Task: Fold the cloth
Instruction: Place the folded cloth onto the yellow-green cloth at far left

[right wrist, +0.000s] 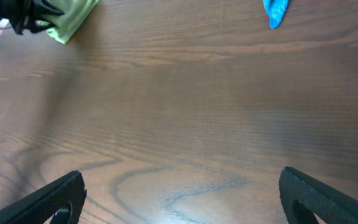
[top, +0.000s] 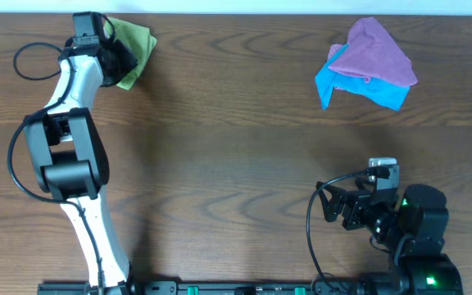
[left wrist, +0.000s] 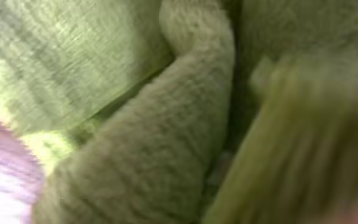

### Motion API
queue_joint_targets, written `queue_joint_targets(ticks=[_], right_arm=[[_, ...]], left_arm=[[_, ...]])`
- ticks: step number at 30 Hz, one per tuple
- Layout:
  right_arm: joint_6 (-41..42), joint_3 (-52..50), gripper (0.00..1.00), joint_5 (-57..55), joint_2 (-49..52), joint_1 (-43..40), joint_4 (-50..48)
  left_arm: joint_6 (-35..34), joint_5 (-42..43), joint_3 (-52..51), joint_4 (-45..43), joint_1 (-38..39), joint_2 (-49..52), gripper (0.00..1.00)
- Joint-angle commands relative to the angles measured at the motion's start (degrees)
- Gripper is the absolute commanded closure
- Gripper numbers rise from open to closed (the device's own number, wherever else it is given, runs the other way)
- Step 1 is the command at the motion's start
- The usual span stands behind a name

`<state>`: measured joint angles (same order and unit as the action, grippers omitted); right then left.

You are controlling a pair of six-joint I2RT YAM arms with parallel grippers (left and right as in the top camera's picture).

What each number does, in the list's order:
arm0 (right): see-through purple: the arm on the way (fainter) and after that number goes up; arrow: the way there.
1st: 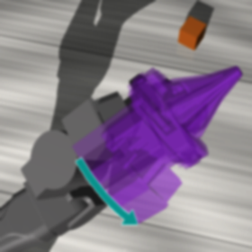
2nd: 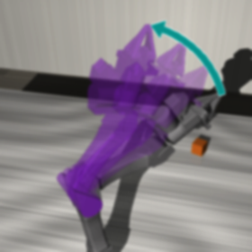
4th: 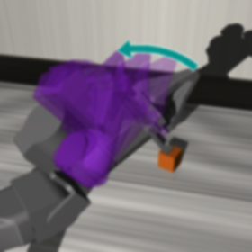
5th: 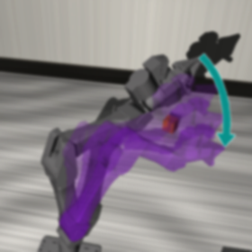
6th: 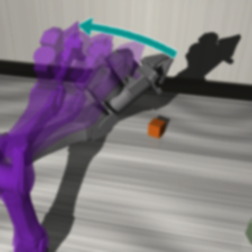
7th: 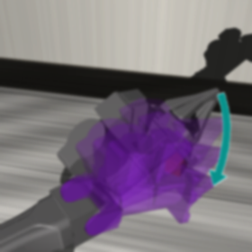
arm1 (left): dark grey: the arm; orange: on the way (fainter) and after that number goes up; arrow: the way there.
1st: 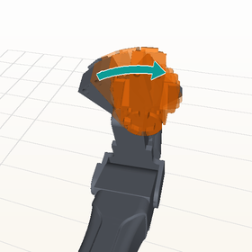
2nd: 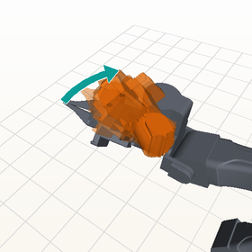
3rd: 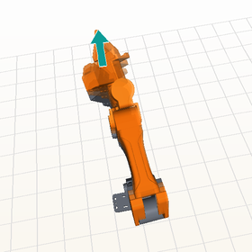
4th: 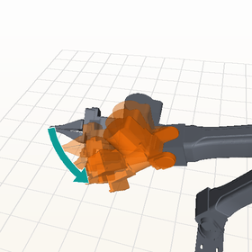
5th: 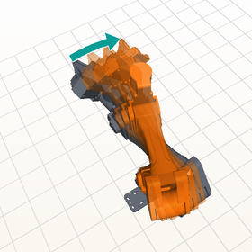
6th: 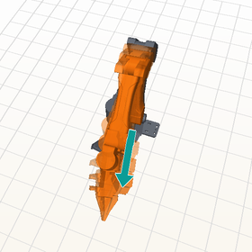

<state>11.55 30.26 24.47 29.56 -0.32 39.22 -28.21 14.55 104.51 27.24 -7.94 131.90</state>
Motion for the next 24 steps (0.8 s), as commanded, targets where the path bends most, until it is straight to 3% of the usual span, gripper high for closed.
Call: queue_joint_targets(ticks=[1, 3, 5, 16, 24], right_arm=[[0.63, -0.11, 0.01, 0.39, -0.31, -0.46, 0.07], [0.63, -0.11, 0.01, 0.39, -0.33, -0.46, 0.07], [0.63, -0.11, 0.01, 0.39, -0.31, -0.46, 0.07], [0.63, -0.11, 0.01, 0.39, -0.31, -0.46, 0.07], [0.63, -0.11, 0.01, 0.39, -0.31, -0.46, 0.07]], left_arm=[[2.75, -2.64, 1.09, 2.56, -0.70, -4.31, 0.36], [3.41, -3.41, 1.07, 4.50, -0.79, -5.84, 0.24], [3.85, -3.58, 1.09, 5.73, -0.83, -7.41, 0.05], [12.07, -3.63, 1.09, 17.49, -0.37, -22.23, 0.05], [11.80, 1.31, 1.09, 23.54, -0.28, -28.94, 0.04]])
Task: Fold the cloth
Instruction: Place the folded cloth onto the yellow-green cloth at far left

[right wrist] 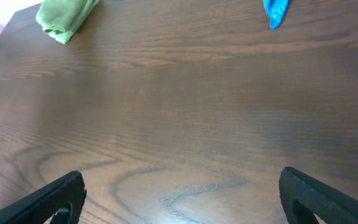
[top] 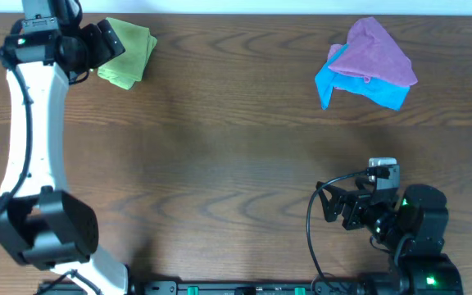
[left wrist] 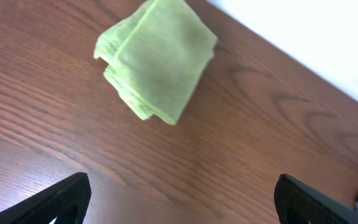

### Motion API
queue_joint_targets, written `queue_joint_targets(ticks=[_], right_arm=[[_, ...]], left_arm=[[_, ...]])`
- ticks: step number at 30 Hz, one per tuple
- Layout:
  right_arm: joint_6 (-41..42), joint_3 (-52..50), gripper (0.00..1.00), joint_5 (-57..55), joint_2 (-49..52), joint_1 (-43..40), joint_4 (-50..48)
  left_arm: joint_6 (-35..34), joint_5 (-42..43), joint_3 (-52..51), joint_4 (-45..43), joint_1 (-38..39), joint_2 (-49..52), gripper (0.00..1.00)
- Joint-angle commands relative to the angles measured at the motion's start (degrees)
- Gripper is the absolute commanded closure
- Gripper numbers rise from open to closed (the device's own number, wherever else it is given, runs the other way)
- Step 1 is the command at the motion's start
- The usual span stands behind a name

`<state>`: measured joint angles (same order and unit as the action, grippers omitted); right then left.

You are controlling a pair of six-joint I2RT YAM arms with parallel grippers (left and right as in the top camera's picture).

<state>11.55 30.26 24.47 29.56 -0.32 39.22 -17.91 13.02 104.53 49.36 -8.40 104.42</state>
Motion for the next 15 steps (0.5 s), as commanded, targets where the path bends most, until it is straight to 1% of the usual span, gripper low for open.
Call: queue_joint_targets(ticks=[1, 3, 6, 9, 13, 14, 15], right_arm=[[0.63, -0.11, 0.01, 0.39, -0.31, -0.46, 0.07], [0.63, -0.11, 0.01, 0.39, -0.31, -0.46, 0.07], [0.63, -0.11, 0.01, 0.39, -0.31, -0.46, 0.07], [0.63, -0.11, 0.01, 0.39, -0.31, -0.46, 0.07], [0.63, -0.11, 0.01, 0.39, -0.31, -0.46, 0.07], [0.63, -0.11, 0.01, 0.39, -0.31, -0.46, 0.07], [0.63, -0.11, 0.01, 0.39, -0.31, -0.46, 0.07]], left_arm=[[1.62, 2.86, 1.07, 2.62, 0.13, -1.86, 0.05], [1.70, 2.89, 1.07, 6.88, -0.11, -2.82, 0.05], [5.42, 1.09, 0.94, 13.94, 0.31, -4.74, 0.04], [7.06, 0.66, -0.35, 18.16, 0.33, -7.08, 0.05], [7.23, -1.44, -6.82, 18.53, 0.39, -11.10, 0.05], [7.21, -1.44, -10.32, 16.94, 0.39, -12.68, 0.05], [7.15, -1.40, -16.24, 13.46, 0.39, -15.19, 0.04]])
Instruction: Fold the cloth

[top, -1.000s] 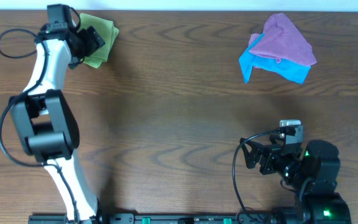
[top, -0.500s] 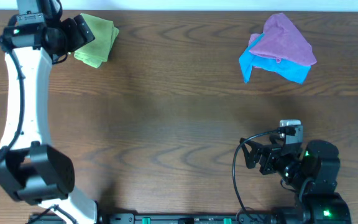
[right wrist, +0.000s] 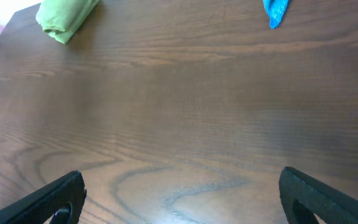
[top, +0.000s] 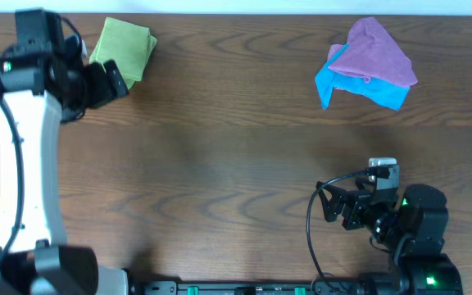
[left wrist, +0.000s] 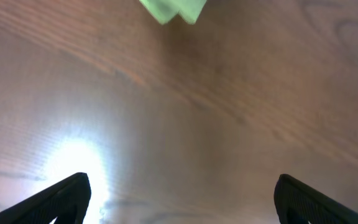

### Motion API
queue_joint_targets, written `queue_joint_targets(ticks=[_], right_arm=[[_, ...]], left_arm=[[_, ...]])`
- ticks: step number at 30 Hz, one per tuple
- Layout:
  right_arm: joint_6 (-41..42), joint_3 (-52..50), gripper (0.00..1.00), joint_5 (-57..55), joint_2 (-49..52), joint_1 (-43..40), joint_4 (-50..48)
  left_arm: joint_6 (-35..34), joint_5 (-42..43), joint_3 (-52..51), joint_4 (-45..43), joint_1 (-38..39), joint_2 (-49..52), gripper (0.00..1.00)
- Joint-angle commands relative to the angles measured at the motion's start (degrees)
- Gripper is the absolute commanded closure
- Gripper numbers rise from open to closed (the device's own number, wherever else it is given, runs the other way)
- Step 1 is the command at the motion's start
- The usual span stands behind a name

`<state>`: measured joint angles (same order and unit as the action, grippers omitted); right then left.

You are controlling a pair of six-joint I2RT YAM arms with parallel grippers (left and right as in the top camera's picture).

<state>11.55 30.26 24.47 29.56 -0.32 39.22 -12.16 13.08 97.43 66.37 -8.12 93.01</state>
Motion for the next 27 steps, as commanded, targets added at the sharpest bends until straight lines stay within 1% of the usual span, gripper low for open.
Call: queue_joint_targets(ticks=[1, 4, 7, 10, 13, 18, 22, 24, 27], right_arm=[[0.63, -0.11, 0.01, 0.39, -0.31, -0.46, 0.07], [0.63, -0.11, 0.01, 0.39, -0.33, -0.46, 0.07], [0.63, -0.11, 0.01, 0.39, -0.33, -0.46, 0.07], [0.63, -0.11, 0.01, 0.39, -0.33, -0.46, 0.07], [0.63, -0.11, 0.01, 0.39, -0.31, -0.46, 0.07], [0.63, -0.11, 0.01, 0.39, -0.31, -0.46, 0.07], [0.63, -0.11, 0.01, 0.39, -0.31, -0.46, 0.07], [0.63, -0.11, 0.01, 0.39, -0.31, -0.46, 0.07], [0.63, -0.11, 0.01, 0.39, -0.31, -0.46, 0.07]], left_arm=[[1.03, -1.18, -12.44, -5.77, 0.11, -5.27, 0.05], [-0.48, 0.55, -29.16, -18.80, 0.20, -13.79, 0.05], [-1.09, 0.17, -40.94, -28.28, 0.74, -22.05, 0.05], [-1.14, -3.21, -49.66, -34.05, 1.60, -30.23, 0.04], [-1.11, -9.51, -58.14, -37.70, 3.10, -40.06, 0.05], [-1.09, -18.05, -69.85, -38.10, 5.73, -56.72, 0.04], [-0.46, -19.52, -76.63, -37.40, 6.27, -66.88, 0.05], [0.02, -19.50, -78.66, -36.15, 6.29, -70.44, 0.04], [0.66, -19.52, -80.21, -31.61, 6.29, -75.49, 0.05]])
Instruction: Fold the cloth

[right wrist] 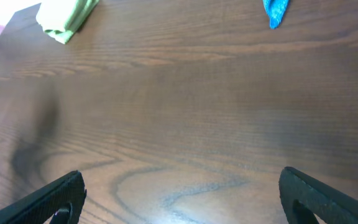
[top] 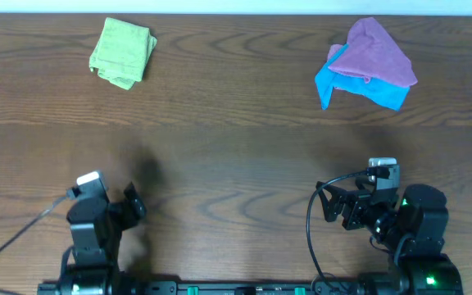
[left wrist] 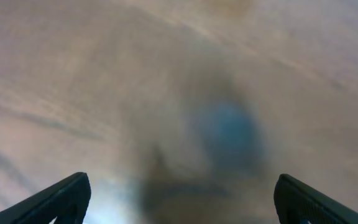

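The green cloth (top: pixel 123 52) lies folded into a small pad at the far left of the table; it also shows at the top left of the right wrist view as the green cloth (right wrist: pixel 67 15). My left gripper (top: pixel 132 206) is drawn back at the near left edge, far from the cloth. In its own blurred view the left gripper (left wrist: pixel 179 208) is open over bare wood with nothing between its fingers. My right gripper (top: pixel 331 205) rests at the near right, and the right gripper (right wrist: pixel 182 205) is open and empty.
A purple cloth (top: pixel 375 51) lies crumpled on top of a blue cloth (top: pixel 359 86) at the far right. A tip of the blue cloth (right wrist: pixel 276 11) shows in the right wrist view. The wooden table (top: pixel 236 139) spans the whole scene.
My left arm was stretched out beside the green cloth at the far left; now it is folded back at the near left edge. The cloth and the right arm have not moved.
My left gripper was down on the green cloth at the far left corner. Then it stood open and clear of the folded cloth, then farther toward me, and now it is at the near edge. The right arm stayed still throughout.
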### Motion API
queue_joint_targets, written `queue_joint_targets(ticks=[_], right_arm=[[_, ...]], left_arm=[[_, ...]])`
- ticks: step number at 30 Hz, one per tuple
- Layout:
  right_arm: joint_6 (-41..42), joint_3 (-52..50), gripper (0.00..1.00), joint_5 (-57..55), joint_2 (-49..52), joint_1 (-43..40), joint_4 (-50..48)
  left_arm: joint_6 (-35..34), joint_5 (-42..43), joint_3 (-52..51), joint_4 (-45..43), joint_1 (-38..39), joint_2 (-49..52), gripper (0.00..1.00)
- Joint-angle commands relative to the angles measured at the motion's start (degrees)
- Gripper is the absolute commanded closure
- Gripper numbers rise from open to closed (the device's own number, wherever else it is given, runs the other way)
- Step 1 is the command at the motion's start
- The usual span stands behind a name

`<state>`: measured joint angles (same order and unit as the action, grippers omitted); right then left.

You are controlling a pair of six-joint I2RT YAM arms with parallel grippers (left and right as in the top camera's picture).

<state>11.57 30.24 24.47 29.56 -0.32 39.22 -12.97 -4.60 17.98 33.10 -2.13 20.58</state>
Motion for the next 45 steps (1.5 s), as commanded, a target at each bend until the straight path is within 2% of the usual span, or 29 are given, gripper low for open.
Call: queue_joint_targets(ticks=[1, 10, 18, 27, 45], right_arm=[[0.61, -0.09, 0.01, 0.39, -0.31, -0.46, 0.07], [0.61, -0.09, 0.01, 0.39, -0.31, -0.46, 0.07], [0.61, -0.09, 0.01, 0.39, -0.31, -0.46, 0.07], [0.61, -0.09, 0.01, 0.39, -0.31, -0.46, 0.07], [0.61, -0.09, 0.01, 0.39, -0.31, -0.46, 0.07]], left_arm=[[2.10, -1.81, -0.79, 3.45, 0.31, -4.28, 0.05], [10.60, 0.96, -0.79, 13.46, 0.31, -12.17, 0.04], [17.53, 4.68, -0.83, 18.84, 0.31, -15.87, 0.04], [17.44, 4.44, -0.90, 22.62, 0.31, -18.93, 0.05], [17.46, 4.44, -0.90, 22.60, 0.31, -20.37, 0.05]])
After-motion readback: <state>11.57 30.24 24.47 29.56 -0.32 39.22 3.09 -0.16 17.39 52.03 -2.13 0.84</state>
